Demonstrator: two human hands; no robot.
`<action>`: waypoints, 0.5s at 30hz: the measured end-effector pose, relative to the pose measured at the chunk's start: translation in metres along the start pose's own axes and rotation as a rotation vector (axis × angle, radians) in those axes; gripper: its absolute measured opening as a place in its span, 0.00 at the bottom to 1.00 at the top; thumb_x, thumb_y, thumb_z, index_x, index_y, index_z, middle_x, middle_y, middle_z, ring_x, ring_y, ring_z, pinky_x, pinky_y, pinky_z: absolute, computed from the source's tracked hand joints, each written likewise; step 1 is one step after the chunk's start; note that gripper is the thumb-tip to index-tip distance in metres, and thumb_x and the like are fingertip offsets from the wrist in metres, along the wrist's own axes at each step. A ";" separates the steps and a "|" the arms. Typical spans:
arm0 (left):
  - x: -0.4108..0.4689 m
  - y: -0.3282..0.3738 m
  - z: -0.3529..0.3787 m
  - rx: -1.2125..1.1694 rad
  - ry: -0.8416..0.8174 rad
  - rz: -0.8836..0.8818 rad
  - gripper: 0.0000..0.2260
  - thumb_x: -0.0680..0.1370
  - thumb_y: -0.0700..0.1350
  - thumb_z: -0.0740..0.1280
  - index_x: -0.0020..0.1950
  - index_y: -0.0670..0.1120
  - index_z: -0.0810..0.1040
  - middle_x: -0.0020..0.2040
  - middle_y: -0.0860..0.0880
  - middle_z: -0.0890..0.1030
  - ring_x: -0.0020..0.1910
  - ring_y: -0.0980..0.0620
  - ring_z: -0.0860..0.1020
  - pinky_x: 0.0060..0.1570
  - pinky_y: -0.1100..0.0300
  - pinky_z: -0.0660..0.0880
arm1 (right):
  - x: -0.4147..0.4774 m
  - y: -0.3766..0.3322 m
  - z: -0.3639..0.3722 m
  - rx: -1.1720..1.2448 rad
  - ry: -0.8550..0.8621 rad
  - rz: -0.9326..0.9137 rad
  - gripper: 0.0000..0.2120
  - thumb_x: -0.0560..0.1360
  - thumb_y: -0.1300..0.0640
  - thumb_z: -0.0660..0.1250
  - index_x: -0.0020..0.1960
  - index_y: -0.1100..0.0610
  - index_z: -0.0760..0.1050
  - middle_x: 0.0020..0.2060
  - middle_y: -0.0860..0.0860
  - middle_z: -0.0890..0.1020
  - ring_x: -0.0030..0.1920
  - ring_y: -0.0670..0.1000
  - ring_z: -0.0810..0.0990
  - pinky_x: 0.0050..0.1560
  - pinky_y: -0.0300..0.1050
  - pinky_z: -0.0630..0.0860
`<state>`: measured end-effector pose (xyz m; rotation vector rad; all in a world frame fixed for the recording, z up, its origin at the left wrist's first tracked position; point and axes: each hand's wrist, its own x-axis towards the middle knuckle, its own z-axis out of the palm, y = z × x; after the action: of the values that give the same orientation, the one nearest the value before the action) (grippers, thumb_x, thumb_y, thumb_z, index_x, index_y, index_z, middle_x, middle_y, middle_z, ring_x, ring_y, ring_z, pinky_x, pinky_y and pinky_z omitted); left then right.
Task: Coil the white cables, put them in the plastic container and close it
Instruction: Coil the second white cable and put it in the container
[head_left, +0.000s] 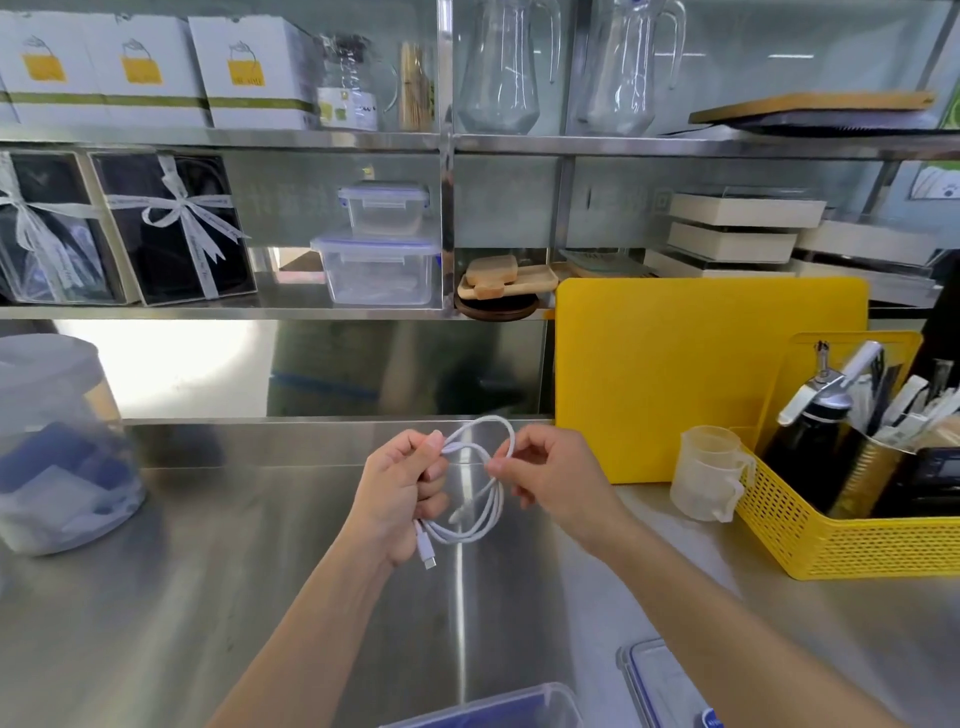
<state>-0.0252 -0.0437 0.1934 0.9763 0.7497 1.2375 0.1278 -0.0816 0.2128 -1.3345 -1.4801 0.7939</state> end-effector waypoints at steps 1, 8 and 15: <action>-0.001 -0.001 0.000 -0.018 0.002 -0.012 0.17 0.79 0.39 0.60 0.30 0.44 0.67 0.23 0.52 0.65 0.19 0.59 0.58 0.16 0.70 0.57 | -0.001 0.006 0.004 -0.076 0.019 0.008 0.06 0.70 0.60 0.71 0.39 0.54 0.74 0.33 0.49 0.76 0.33 0.47 0.74 0.34 0.38 0.72; -0.008 -0.008 0.016 -0.100 -0.063 -0.094 0.17 0.80 0.40 0.59 0.30 0.45 0.66 0.22 0.52 0.66 0.17 0.60 0.58 0.15 0.70 0.57 | -0.010 0.025 0.019 0.216 -0.193 0.119 0.12 0.70 0.67 0.64 0.53 0.59 0.72 0.36 0.53 0.79 0.38 0.52 0.79 0.40 0.42 0.77; -0.003 0.003 0.008 -0.030 -0.038 -0.043 0.14 0.79 0.39 0.60 0.32 0.43 0.66 0.22 0.52 0.66 0.18 0.60 0.58 0.16 0.71 0.56 | -0.021 0.030 0.004 0.178 -0.184 0.060 0.09 0.75 0.55 0.66 0.38 0.57 0.73 0.23 0.46 0.69 0.23 0.45 0.63 0.23 0.35 0.61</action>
<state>-0.0201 -0.0481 0.1996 0.9516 0.7169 1.1870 0.1338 -0.0958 0.1791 -1.2023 -1.4777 1.0856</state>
